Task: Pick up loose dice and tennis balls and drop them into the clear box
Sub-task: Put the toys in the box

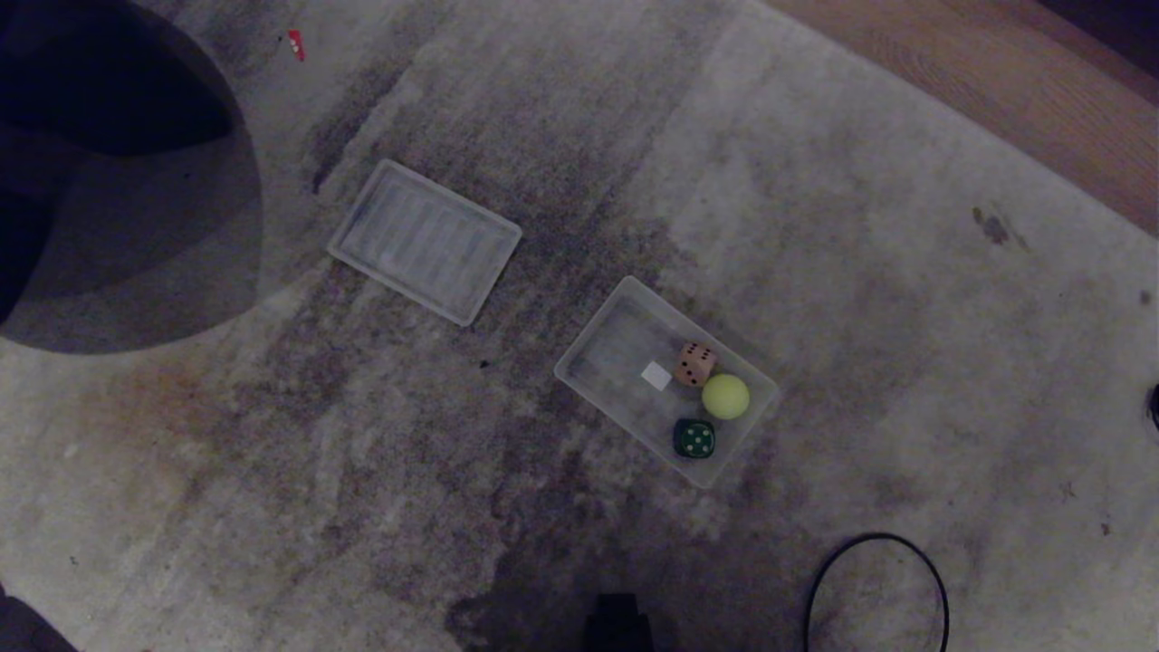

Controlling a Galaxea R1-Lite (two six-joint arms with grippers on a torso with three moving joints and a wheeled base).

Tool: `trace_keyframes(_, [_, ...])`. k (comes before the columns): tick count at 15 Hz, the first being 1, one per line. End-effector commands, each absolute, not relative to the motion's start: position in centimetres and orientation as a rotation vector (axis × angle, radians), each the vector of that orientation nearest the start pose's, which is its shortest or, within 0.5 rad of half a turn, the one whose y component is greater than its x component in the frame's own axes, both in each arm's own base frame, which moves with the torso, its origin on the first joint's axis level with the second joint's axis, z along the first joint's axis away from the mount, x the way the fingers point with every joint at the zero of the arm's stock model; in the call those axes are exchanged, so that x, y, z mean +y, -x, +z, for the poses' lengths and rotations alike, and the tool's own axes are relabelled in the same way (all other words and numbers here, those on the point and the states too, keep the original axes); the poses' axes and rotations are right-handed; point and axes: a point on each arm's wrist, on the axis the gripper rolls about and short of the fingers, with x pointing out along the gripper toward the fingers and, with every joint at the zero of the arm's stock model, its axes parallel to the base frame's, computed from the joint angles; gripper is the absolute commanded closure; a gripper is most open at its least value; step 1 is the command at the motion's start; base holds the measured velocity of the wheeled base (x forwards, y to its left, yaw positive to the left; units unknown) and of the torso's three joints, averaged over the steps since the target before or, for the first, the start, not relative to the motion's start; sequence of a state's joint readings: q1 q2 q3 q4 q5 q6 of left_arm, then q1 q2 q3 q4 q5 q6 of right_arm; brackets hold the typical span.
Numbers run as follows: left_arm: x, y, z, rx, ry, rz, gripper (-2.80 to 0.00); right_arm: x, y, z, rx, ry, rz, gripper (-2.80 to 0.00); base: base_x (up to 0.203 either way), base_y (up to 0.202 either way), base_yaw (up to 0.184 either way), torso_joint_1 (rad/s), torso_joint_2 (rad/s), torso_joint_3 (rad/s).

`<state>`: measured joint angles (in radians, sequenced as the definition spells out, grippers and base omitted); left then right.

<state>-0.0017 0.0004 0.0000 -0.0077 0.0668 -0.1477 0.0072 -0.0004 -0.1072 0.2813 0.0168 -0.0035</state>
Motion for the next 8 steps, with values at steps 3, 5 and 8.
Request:
trace_keyframes(3, [0.2, 2.3, 7.6, -0.011, 0.149, 0.065, 0.0, 0.0, 3.1, 7.9, 0.216, -0.022, 0.022, 0.0, 0.0, 0.0, 0.0, 0.001, 0.0, -0.009])
trace_keyframes(5, [0.2, 2.3, 7.6, -0.012, 0.149, 0.065, 0.0, 0.0, 2.5, 9.6, 0.259, -0.096, 0.021, 0.0, 0.0, 0.0, 0.0, 0.0, 0.0, 0.0])
trace_keyframes(8, [0.2, 2.3, 7.6, -0.013, 0.149, 0.065, 0.0, 0.1, -0.2, 13.1, 0.393, -0.225, 0.025, 0.0, 0.0, 0.0, 0.0, 0.0, 0.0, 0.0])
